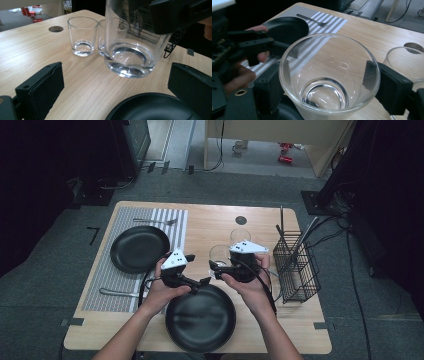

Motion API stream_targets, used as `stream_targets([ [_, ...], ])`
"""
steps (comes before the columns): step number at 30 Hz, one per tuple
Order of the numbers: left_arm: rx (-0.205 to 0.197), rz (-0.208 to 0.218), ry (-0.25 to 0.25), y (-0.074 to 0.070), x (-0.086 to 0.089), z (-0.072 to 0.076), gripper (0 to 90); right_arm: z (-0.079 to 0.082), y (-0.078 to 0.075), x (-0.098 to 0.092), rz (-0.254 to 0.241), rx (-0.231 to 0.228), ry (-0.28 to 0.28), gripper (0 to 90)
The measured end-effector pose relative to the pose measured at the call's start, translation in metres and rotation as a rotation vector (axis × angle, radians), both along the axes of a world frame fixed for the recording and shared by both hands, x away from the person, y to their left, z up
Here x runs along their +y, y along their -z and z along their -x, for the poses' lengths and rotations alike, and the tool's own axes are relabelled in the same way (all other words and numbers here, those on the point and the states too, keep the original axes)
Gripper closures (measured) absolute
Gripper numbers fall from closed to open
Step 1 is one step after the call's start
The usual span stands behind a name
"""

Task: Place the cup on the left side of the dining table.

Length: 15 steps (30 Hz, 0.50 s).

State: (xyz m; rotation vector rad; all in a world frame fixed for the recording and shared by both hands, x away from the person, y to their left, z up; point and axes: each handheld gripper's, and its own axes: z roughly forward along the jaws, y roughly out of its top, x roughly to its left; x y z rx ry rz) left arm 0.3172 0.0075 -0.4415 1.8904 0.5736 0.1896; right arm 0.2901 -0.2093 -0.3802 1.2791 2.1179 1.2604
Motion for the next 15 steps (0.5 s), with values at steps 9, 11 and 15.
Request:
stream_targets([
  [9,-0.068,0.015,0.033,-0.005,-0.015,0.004,0.6,0.003,-0.008,0.011,-0.018,-0.006,-0.041,18.9],
  [11,-0.08,0.017,0.034,-0.006,-0.017,0.004,0.7,0.004,-0.009,0.012,-0.019,-0.006,-0.048,18.9],
  [15,-0.109,0.037,0.005,-0.007,-0.02,0.005,7.7,0.006,-0.006,0.017,-0.012,0.001,-0.07,18.9],
])
